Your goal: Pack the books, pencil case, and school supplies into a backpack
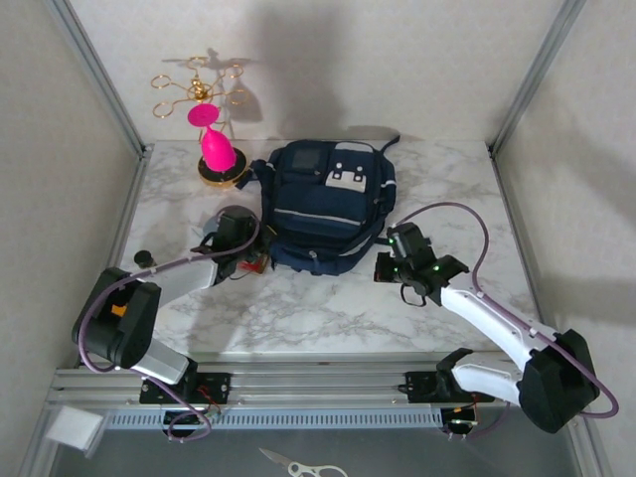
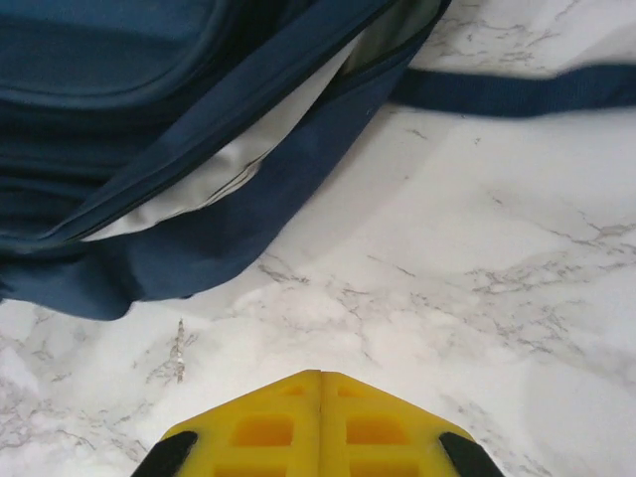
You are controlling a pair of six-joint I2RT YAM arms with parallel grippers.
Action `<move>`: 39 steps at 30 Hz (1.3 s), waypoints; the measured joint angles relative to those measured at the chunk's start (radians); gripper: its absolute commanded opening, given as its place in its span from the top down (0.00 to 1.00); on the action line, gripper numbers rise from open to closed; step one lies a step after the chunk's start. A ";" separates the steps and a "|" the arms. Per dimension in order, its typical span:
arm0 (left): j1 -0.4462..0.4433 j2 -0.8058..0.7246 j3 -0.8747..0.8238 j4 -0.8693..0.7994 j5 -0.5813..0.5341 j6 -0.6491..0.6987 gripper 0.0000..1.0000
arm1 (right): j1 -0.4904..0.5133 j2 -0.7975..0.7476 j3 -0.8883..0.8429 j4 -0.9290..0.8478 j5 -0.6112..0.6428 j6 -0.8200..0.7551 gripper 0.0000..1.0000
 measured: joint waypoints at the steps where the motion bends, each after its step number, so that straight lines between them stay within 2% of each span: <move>1: 0.010 0.000 0.000 -0.006 0.011 0.017 1.00 | 0.003 0.010 0.000 0.023 -0.027 -0.011 1.00; 5: 0.009 0.000 0.013 -0.030 0.051 0.062 1.00 | 0.085 0.058 0.008 0.141 -0.093 -0.028 0.98; 7: 0.009 0.000 0.019 -0.037 0.060 0.072 1.00 | 0.140 0.109 0.015 0.218 -0.138 -0.040 0.84; 11: 0.009 0.000 0.020 -0.039 0.066 0.083 1.00 | 0.189 0.185 -0.008 0.378 -0.215 -0.053 0.67; 15: 0.008 -0.001 0.020 -0.039 0.073 0.083 1.00 | 0.202 0.246 -0.010 0.494 -0.255 -0.053 0.60; 21: 0.003 -0.008 0.020 -0.039 0.073 0.083 1.00 | 0.229 0.342 -0.010 0.617 -0.277 -0.043 0.56; 30: -0.004 -0.010 0.020 -0.040 0.073 0.083 1.00 | 0.230 0.387 -0.010 0.664 -0.196 -0.041 0.53; 37: -0.009 -0.010 0.020 -0.040 0.073 0.082 1.00 | 0.231 0.454 -0.005 0.720 -0.182 -0.053 0.57; 39: -0.013 -0.010 0.020 -0.040 0.073 0.081 1.00 | 0.234 0.480 0.002 0.731 -0.174 -0.061 0.60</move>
